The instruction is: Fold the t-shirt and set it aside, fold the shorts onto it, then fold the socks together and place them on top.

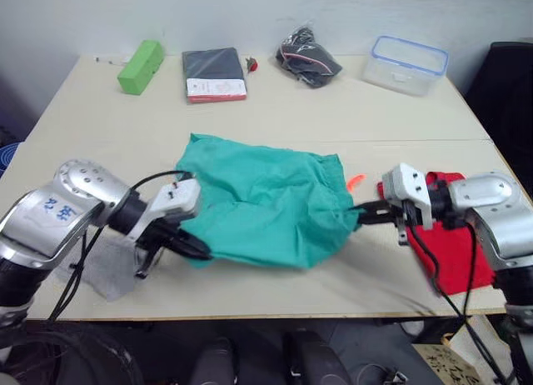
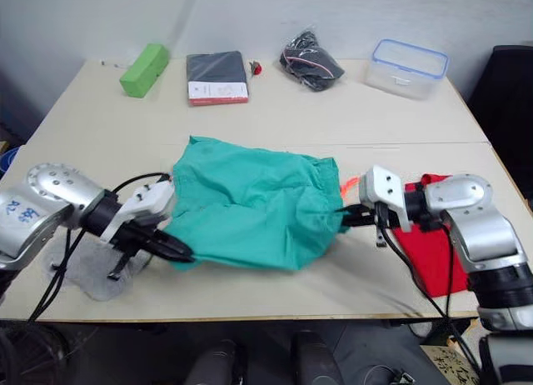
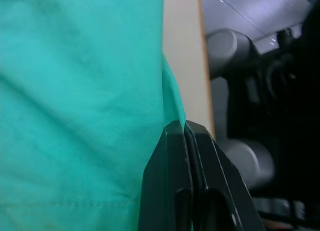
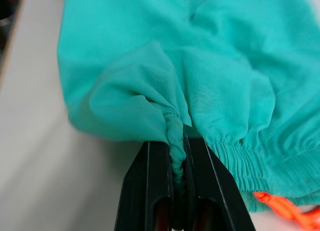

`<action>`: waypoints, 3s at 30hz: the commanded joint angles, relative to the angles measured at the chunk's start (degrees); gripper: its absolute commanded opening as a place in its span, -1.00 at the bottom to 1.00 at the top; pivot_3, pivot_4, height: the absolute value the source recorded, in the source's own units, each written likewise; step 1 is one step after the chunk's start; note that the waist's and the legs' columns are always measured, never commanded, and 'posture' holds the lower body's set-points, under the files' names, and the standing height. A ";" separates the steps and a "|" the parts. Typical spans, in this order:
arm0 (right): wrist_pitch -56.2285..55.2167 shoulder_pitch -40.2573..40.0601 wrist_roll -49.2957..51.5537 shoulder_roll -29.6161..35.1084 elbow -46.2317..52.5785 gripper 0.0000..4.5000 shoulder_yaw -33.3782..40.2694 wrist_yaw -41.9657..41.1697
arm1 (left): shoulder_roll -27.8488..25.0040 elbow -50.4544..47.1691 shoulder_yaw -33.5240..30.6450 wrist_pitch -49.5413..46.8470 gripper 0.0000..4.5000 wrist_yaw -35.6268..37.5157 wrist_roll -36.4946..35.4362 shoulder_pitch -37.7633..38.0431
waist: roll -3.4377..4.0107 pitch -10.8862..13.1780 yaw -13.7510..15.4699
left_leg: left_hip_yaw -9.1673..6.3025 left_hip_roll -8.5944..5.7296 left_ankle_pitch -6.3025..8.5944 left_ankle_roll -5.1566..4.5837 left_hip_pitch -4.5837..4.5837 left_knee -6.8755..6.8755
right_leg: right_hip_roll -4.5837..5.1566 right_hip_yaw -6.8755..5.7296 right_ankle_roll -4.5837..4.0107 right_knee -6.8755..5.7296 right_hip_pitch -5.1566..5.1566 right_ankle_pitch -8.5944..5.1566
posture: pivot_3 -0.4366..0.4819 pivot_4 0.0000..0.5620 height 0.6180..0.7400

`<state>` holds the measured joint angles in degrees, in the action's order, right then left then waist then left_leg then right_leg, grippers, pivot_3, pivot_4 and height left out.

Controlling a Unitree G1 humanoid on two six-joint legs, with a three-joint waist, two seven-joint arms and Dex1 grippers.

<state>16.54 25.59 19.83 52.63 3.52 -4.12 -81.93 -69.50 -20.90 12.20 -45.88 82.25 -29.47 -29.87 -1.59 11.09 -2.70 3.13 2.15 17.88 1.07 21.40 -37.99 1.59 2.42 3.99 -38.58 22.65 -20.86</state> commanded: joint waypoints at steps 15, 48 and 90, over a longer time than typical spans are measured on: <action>18.43 -13.19 21.73 7.97 15.50 -1.00 7.72 -2.74 | -6.84 3.23 -13.67 -0.01 -0.99 4.61 -10.10 3.46 | 0.01 0.05 1.07 | -0.23 0.00 -0.13 -0.32 -0.19 0.02 | 0.04 -0.31 -0.22 0.35 -0.38 0.33 | -0.05 -0.47 1.00; 34.11 0.18 17.52 -8.45 -5.55 -0.62 11.41 27.52 | 38.51 94.42 -7.81 39.78 -0.81 -29.80 28.44 -45.32 | -0.08 0.01 1.15 | -0.05 -0.61 -0.45 -0.61 2.75 -1.85 | 0.61 -0.41 0.56 -1.21 2.60 0.87 | -0.05 -0.47 1.00; -4.75 -1.45 -19.16 -13.28 0.91 -1.00 -14.96 29.20 | 36.02 47.00 -2.85 21.43 -0.99 -23.40 23.93 -19.62 | 0.00 -0.07 1.29 | -0.14 -0.77 -0.34 -0.85 1.88 -1.51 | 0.73 -0.45 0.52 -0.99 1.69 0.84 | -0.05 -0.47 1.00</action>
<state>13.12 25.06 2.66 38.88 5.56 -18.50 -52.89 -34.11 23.04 11.69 -26.05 60.98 -5.55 -46.74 -1.59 11.01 -1.41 3.00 1.37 17.49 0.30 23.27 -39.50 2.33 1.98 4.51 -39.61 24.34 -20.01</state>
